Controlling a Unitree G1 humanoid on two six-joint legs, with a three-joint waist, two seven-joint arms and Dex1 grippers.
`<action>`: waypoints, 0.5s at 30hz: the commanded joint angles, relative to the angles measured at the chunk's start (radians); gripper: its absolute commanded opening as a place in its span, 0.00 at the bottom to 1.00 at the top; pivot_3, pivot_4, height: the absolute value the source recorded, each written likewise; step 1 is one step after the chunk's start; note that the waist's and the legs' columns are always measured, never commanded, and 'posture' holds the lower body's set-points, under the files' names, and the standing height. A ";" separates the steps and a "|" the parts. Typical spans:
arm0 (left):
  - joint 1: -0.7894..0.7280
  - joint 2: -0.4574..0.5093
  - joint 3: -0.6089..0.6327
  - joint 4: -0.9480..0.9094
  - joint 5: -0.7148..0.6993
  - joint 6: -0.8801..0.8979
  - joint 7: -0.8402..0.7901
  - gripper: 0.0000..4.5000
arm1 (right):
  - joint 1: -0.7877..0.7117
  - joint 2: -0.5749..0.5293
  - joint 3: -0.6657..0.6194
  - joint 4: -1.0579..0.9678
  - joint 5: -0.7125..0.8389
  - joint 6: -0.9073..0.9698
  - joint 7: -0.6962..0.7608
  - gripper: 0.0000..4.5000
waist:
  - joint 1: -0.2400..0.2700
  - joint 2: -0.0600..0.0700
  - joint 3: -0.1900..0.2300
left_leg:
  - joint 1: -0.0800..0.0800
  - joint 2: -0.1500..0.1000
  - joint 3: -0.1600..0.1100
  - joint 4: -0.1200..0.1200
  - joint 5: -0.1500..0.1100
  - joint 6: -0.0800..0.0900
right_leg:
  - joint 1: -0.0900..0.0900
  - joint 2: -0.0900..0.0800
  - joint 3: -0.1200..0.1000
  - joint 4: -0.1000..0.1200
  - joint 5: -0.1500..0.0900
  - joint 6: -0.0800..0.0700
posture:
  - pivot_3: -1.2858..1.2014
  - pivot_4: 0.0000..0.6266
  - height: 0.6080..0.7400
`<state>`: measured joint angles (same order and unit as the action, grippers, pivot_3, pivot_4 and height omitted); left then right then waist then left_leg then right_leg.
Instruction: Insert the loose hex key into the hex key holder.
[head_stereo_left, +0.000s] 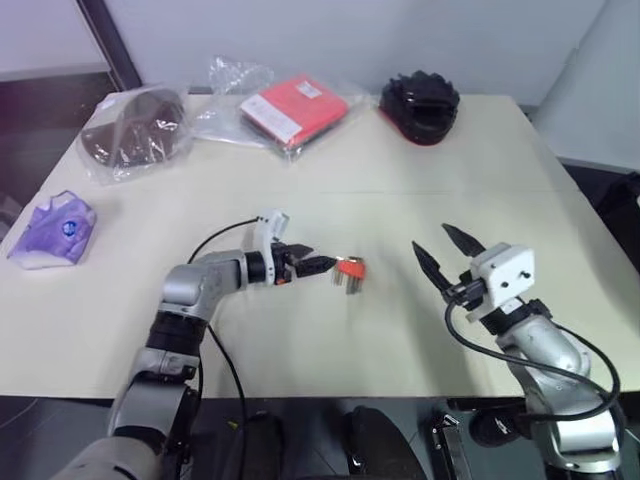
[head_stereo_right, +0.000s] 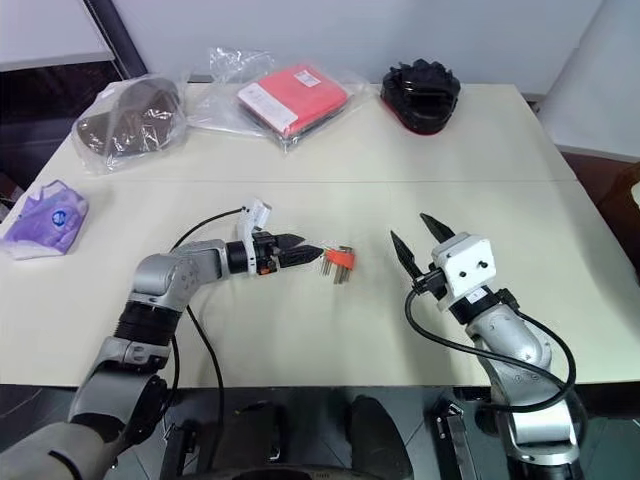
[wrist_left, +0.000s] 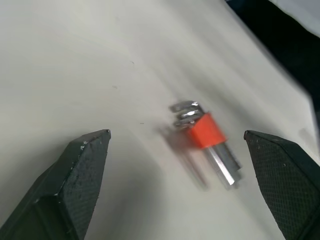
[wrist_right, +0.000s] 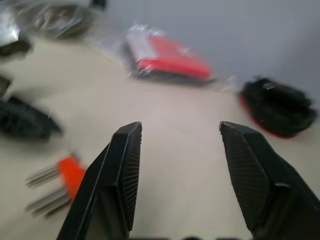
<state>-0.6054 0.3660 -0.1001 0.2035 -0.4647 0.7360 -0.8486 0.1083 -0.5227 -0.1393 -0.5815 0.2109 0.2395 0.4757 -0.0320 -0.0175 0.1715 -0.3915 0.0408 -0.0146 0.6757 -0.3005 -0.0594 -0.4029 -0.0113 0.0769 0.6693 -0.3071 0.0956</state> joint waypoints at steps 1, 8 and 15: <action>-0.013 0.064 0.014 -0.110 0.005 -0.081 -0.083 0.99 | -0.001 -0.114 -0.105 -0.002 0.066 0.052 0.107 0.57 | 0.008 0.000 0.000 | 0.000 0.000 0.001 0.000 0.000 0.000 | 0.000 0.000 0.000 -0.001 0.000 0.000 | 0.52 0.24 1.00; 0.063 0.182 0.027 -0.279 -0.001 -0.154 -0.171 0.99 | 0.026 -0.325 -0.162 0.041 0.097 0.101 0.299 0.57 | 0.018 0.000 0.000 | 0.001 0.000 0.001 0.000 0.000 0.001 | 0.002 0.000 0.001 -0.002 0.000 0.000 | 0.52 0.24 1.00; 0.163 0.250 0.056 -0.422 -0.031 -0.158 -0.180 0.99 | 0.022 -0.359 -0.162 0.033 0.105 0.119 0.351 0.57 | 0.018 0.000 0.000 | 0.001 0.001 0.002 0.001 -0.001 0.001 | 0.002 0.000 0.001 -0.003 0.000 0.000 | 0.52 0.24 1.00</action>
